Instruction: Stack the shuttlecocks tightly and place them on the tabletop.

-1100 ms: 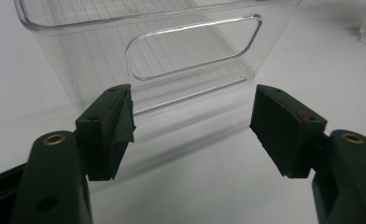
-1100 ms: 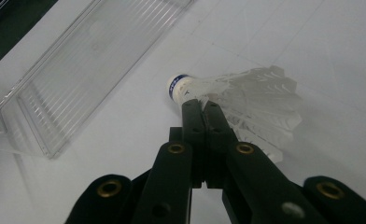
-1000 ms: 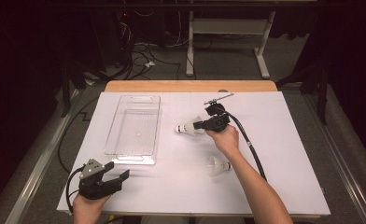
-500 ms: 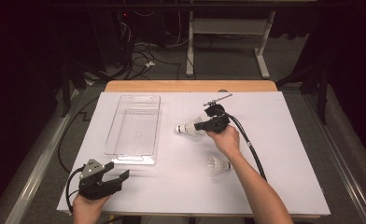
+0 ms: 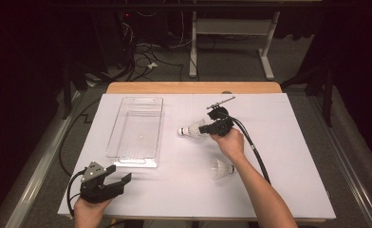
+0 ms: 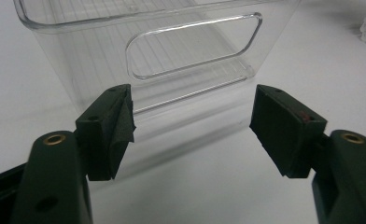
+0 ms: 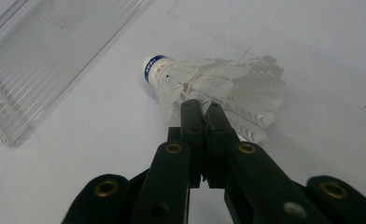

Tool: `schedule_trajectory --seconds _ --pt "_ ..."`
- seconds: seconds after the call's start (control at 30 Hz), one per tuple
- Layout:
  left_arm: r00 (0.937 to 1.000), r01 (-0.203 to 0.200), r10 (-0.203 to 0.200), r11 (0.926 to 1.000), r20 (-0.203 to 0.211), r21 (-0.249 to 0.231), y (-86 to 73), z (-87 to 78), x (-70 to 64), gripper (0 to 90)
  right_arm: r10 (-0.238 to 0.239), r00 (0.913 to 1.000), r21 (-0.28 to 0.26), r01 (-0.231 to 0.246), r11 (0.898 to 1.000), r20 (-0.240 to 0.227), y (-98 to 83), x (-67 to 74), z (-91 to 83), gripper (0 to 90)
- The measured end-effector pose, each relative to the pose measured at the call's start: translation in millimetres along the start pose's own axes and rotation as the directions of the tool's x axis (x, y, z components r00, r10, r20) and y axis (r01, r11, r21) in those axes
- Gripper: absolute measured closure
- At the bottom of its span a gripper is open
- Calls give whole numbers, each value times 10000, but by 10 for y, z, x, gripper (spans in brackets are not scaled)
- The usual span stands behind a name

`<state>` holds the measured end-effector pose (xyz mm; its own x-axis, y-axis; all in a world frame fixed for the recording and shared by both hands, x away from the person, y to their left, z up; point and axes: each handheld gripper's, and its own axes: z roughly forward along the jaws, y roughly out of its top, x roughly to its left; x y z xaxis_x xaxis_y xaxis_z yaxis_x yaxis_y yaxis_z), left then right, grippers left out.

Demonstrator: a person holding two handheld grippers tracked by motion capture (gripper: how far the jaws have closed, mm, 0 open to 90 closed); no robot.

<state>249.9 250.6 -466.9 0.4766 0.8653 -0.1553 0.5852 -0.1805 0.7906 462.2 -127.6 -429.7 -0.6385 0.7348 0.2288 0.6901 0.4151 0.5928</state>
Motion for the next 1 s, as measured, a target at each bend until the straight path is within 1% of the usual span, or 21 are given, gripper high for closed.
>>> schedule_trajectory --seconds 0.27,0.57,1.0 --pt "10000 7 -7 10000 6 -7 -1 -1 1 313 -43 9999 60 42 10000 158 -13 -6 10 880" --pt "10000 -22 22 10000 6 24 0 -1 0 313 5 9998 149 -8 9999 184 -31 -14 22 874" --pt "10000 -22 22 10000 16 28 0 0 1 313 73 9998 177 -76 9998 195 -53 -25 29 838"
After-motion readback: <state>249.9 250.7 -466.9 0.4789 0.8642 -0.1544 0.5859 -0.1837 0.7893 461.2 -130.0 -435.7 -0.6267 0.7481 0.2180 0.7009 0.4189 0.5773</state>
